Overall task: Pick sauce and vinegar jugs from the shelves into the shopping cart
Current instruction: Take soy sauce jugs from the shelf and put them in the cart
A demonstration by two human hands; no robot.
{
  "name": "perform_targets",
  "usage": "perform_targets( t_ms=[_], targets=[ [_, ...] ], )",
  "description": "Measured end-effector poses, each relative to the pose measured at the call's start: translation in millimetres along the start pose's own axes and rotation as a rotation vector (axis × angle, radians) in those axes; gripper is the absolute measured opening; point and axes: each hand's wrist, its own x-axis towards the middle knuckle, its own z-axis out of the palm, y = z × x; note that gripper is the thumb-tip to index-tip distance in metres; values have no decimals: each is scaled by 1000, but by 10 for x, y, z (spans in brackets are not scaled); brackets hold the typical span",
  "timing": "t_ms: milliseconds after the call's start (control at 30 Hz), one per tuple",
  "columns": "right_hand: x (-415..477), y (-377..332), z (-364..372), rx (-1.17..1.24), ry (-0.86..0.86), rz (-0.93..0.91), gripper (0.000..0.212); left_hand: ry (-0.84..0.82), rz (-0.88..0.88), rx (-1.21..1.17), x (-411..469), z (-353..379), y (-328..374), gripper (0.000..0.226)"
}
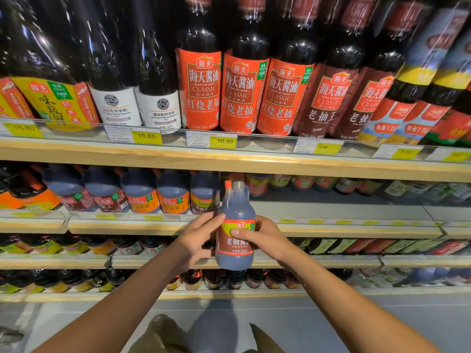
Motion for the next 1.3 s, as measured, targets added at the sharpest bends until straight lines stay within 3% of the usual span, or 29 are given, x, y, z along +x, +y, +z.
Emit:
perform_targets(
  t_ms=[100, 233, 500, 700, 933, 1233, 1300],
  targets=[
    [199, -47, -169, -26, 87, -17, 45, 149, 62, 95, 42, -182, 62, 28],
    [479, -146, -383, -129, 204, -60, 62, 184, 30, 95, 57, -385, 53, 36],
    [818, -162, -482, -225, 317, -8, 25, 211, 106, 210, 164, -381, 131, 53],
    [917, -35, -454, -238, 320, -40, 45, 199, 123, 328, 242, -417, 114, 62],
    [957, 111, -437, -269, 297, -63, 44, 200, 126, 457, 228, -442, 183, 61],
    [896, 58, -555, -185, 197, 2, 30, 159, 97, 442, 220, -545, 190, 65],
    [884, 56, -589, -150, 195, 26, 39, 151, 94, 433, 238, -555, 192, 65]
  ],
)
